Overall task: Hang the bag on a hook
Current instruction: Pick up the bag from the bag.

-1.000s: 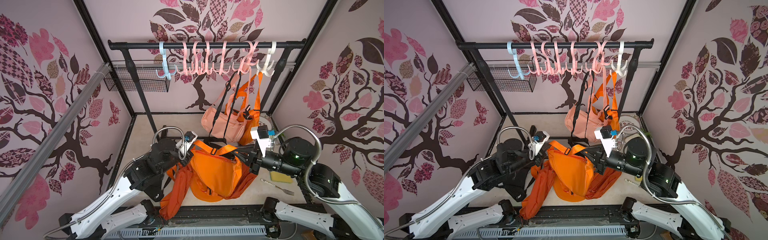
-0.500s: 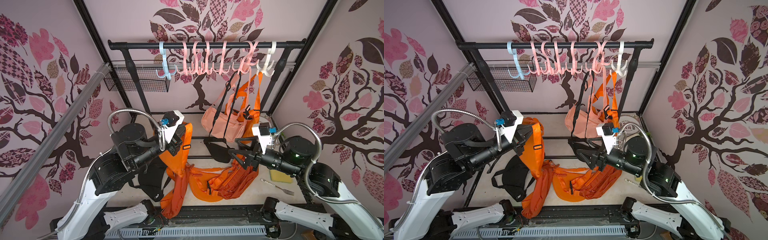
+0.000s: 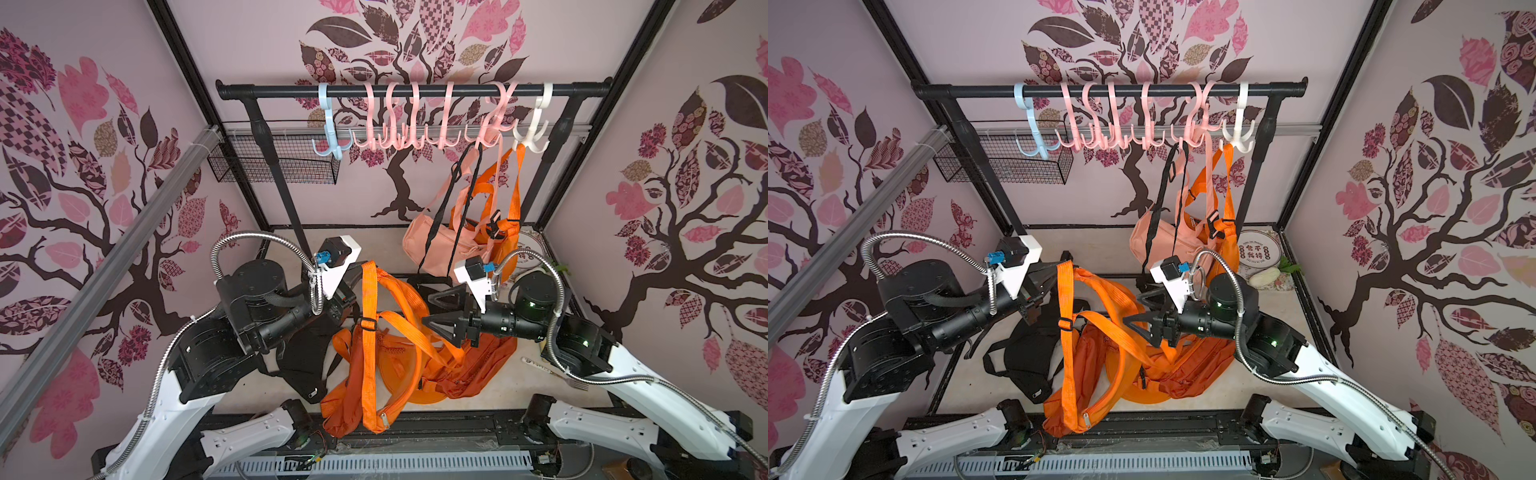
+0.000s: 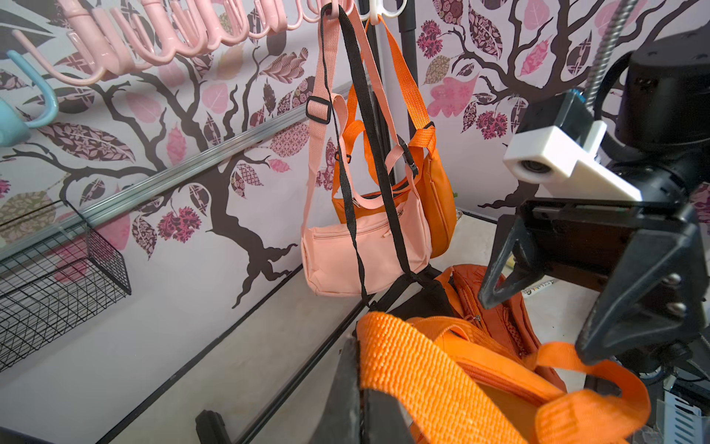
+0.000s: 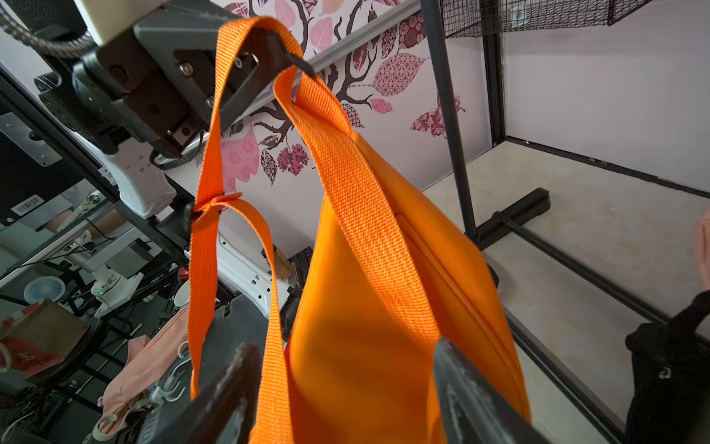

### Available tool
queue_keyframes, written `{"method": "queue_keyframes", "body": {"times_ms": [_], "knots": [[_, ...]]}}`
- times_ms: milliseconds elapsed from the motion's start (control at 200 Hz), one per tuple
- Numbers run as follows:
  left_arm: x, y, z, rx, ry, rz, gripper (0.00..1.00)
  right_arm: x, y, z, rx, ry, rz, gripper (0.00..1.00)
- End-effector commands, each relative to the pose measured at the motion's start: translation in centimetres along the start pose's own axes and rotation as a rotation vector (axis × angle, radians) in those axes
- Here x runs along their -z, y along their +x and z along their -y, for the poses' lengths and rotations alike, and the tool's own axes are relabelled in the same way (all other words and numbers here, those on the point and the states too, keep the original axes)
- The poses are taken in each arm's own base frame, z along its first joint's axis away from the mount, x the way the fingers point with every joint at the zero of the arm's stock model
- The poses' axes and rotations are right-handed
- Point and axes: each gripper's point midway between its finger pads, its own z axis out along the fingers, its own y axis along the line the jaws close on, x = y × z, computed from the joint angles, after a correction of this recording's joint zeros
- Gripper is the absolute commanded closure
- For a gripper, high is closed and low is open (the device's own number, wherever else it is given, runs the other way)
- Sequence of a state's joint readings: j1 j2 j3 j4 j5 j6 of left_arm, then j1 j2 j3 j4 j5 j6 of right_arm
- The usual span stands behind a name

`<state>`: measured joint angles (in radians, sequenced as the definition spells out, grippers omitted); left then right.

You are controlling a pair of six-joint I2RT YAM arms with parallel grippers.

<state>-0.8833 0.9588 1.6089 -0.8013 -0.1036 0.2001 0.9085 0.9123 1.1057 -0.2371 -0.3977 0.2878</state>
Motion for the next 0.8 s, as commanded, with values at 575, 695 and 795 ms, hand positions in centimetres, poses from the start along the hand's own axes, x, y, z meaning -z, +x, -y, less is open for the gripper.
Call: {"method": "queue_keyframes", "body": {"times_ms": [575,695,795], "knots": [[-0.5,1.0,1.6,0.092,0.075,0.018,1.00,-1.5,2.0,4.5,-0.185,0.137,0.109,0.27],[-1.4,3.0,0.5,0.091,-0.006,-0.046,1.00,0.6,0.3,2.9,-0.110,0.102,0.176,0.26],[-2.0,3.9,0.9,0.091,0.005,-0.073,1.00,1.0,-0.7,1.7,-0.071,0.073,0.163,0.26]]}}
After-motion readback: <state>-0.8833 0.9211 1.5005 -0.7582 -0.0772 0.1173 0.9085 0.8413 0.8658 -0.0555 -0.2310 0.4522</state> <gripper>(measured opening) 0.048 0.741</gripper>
